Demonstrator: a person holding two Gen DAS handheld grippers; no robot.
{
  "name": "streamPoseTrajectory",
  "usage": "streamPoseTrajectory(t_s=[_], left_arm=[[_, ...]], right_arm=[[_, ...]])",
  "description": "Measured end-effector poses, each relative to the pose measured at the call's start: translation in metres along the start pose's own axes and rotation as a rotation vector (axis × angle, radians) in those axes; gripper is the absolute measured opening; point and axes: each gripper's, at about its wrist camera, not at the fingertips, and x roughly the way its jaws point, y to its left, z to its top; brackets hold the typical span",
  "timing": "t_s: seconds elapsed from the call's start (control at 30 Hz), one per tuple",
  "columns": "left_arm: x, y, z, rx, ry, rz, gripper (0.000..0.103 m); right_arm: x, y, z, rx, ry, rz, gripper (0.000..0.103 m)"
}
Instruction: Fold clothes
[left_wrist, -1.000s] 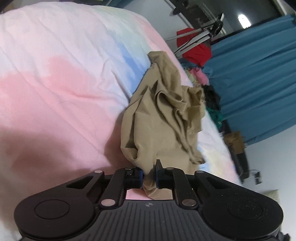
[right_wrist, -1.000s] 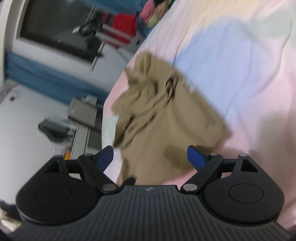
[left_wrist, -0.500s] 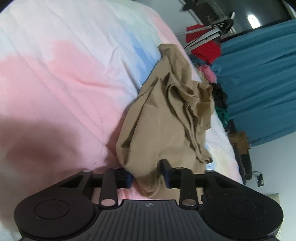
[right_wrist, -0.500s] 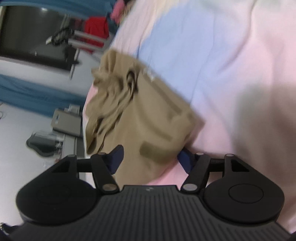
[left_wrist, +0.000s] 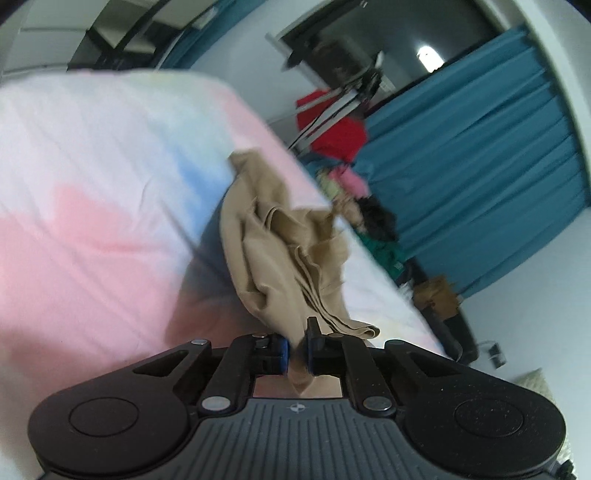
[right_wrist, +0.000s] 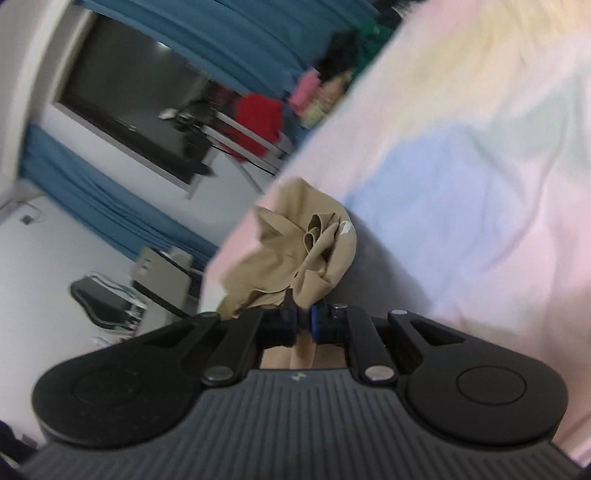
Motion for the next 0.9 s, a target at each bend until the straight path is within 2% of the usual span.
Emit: streamPoseTrajectory(t_s=[0.07, 0.17, 0.3, 0.47, 0.63, 0.77, 0.9], left_arm=[[-0.016, -0.01, 0.002, 0.012, -0.027, -0.023, 0.008], [-0.055, -0.025, -0.002, 0.035, -0.05, -0.05, 0.007], [-0.112, -0.032, -0.02, -0.008, -0.039, -0.083, 0.007], [-0.169, -0.039, -0.047, -0.058, -0.05, -0.028, 0.007], [-0.163, -0.058, -0.036, -0.051, -0.082, -0.003, 0.007], [-0.132, -0.072, -0.017, -0.041, -0.08, 0.046, 0.007], [-0.082, -0.078, 0.007, -0.047, -0.092, 0.126, 0.007]], right_arm=[[-0.019, 0.009, 0.008, 0.006, -0.021, 0.047, 0.01], [-0.053, 0.023, 0.013, -0.052, -0.039, 0.1, 0.01], [-0.106, 0.022, 0.006, -0.05, -0.012, 0.137, 0.01], [-0.158, 0.023, -0.013, -0.065, 0.021, 0.156, 0.01], [-0.146, 0.033, -0.002, -0.05, -0.014, 0.155, 0.01], [-0.104, 0.043, 0.016, -0.032, -0.016, 0.1, 0.01], [-0.057, 0.048, 0.03, -0.003, 0.013, 0.045, 0.01]])
